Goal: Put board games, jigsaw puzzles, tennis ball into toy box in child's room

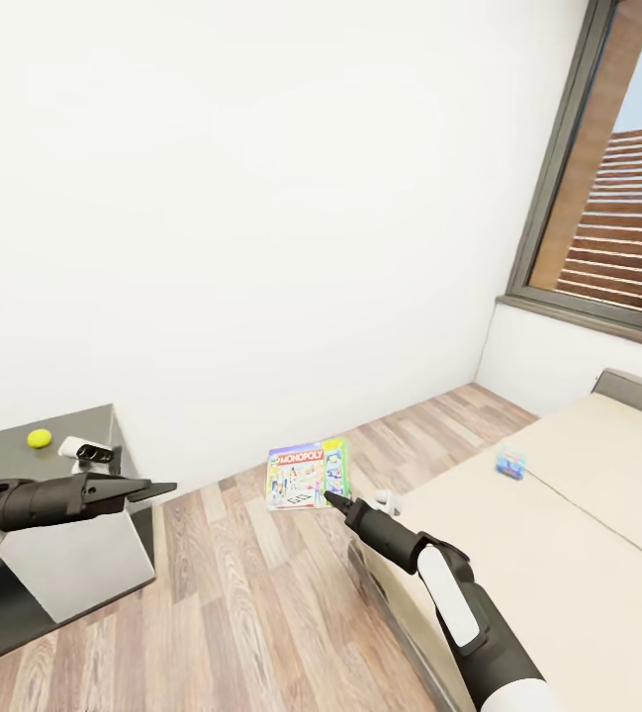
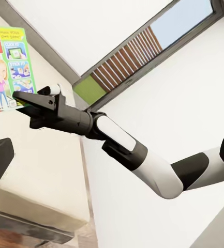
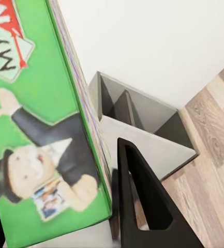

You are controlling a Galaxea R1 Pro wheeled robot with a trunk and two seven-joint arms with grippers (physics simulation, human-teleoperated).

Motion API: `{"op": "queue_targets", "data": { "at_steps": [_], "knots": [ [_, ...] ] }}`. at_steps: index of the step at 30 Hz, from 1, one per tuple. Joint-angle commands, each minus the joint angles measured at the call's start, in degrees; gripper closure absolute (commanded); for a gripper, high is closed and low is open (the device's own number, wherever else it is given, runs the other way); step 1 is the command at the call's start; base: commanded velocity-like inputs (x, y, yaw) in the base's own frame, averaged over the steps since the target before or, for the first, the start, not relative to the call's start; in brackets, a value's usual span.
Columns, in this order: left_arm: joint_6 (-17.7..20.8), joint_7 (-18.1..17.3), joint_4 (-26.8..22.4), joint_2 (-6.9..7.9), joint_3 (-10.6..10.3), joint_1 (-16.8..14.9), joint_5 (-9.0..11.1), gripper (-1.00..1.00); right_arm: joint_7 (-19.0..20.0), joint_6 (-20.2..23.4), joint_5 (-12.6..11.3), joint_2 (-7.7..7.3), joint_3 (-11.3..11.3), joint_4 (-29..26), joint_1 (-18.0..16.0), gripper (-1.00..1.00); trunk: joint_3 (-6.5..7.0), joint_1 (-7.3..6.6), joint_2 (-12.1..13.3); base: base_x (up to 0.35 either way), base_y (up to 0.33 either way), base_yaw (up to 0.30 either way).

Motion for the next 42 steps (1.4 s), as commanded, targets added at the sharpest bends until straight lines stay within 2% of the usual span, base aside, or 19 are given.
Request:
{"op": "queue_targets", "data": {
  "at_steps": [1,31,42],
  "knots": [
    [0.6,-0.2,0.0,0.01,-0.1,0.0,0.0,-1.00,0.0,0.4,-0.5,0.01,-0.1,0.0,0.0,1.00,-0.18,0.05,-0.1,0.197,-0.149,0.203],
    [0.6,-0.2,0.0,0.05,0.0,0.0,0.3,-1.00,0.0,0.3,-0.5,0.01,0.0,0.0,0.0,1.00,-1.62,0.05,-0.1,0.272,-0.019,0.203],
    [0.6,-0.2,1.4,0.10,0.2,-0.1,0.2,-1.00,0.0,0.2,-0.5,0.02,0.0,0.0,0.0,1.00,-2.14,0.05,-0.1,0.195,-0.132,0.203]
  ]
}}
